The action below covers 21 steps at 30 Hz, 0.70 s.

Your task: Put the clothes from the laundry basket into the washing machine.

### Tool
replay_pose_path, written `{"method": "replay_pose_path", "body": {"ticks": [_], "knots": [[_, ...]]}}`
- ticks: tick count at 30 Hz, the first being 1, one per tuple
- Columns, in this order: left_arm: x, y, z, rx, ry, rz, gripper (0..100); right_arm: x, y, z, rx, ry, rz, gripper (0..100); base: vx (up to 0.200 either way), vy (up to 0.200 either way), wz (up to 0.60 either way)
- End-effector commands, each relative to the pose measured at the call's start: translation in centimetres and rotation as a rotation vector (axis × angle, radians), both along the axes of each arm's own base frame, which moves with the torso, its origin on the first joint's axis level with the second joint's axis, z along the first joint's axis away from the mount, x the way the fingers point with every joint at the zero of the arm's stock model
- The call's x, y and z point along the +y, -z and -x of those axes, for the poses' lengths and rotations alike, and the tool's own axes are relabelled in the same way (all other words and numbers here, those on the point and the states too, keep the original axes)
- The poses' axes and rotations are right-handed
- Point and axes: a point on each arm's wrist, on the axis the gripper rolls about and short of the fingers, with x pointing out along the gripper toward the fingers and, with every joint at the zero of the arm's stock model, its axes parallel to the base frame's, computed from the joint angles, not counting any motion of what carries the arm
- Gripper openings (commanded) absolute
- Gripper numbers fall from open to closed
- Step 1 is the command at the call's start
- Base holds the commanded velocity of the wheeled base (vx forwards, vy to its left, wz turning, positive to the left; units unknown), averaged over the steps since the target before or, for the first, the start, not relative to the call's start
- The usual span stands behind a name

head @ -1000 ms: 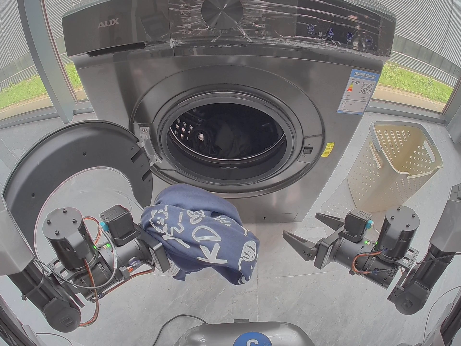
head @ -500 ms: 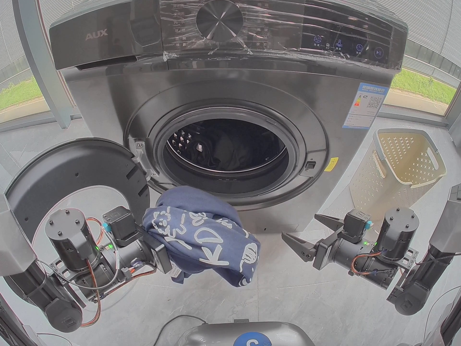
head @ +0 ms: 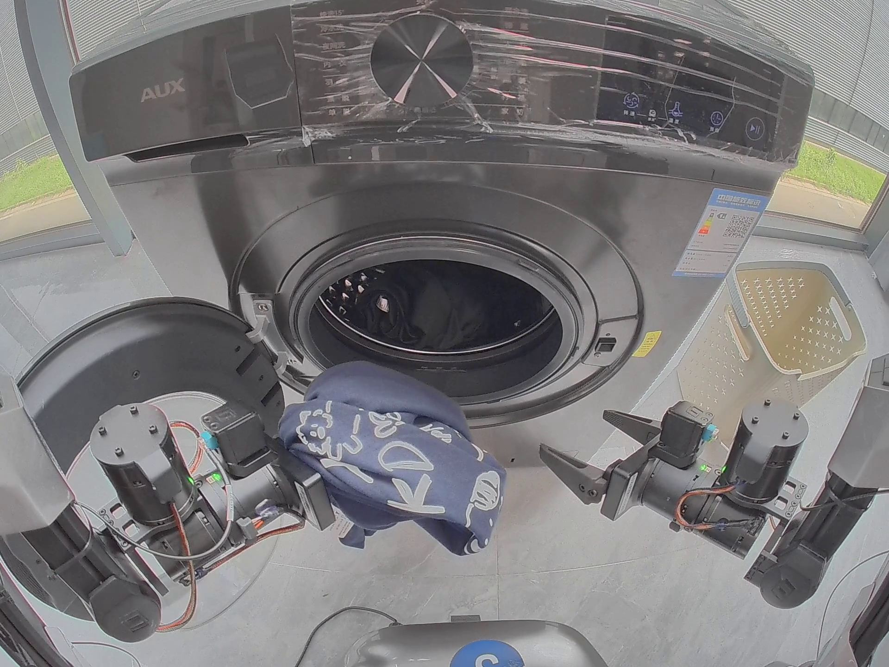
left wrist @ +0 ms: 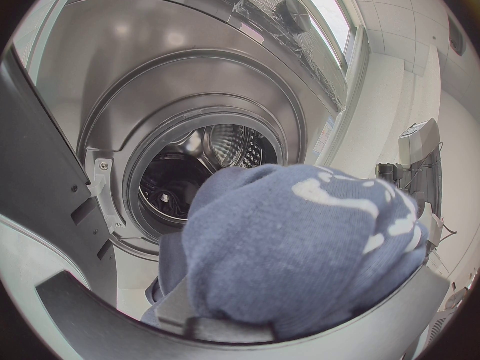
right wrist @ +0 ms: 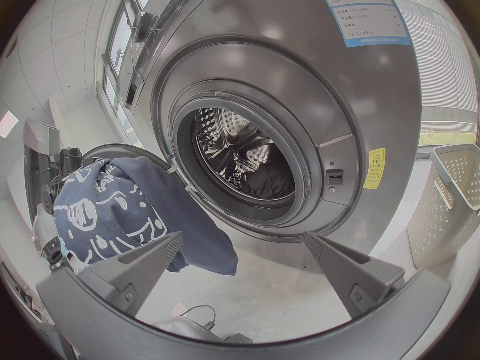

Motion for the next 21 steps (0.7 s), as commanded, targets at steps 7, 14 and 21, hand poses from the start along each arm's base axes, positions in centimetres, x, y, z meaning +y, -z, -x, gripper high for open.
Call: {"method": "replay_pose_path", "body": {"ticks": [7,14,21], "knots": [[0.0,0.2,0.0,0.006,0.0,-0.005,0,0.2,0.1,0.4,-0.002,-0.015,-0.001,100,0.0,0.0,0.0],[-0.2,0.1,0.1,0.007,0.008,-0.002,0,0.4,1.3,2.2,0.059,-0.063,0.045,100,0.2,0.0,0.0],[-0.4,0.0,0.2,0.005,0.018,0.003,0,0.6,1.4,2.5,0.064,-0.073,0.049,100,0.057,0.0,0.0]]}}
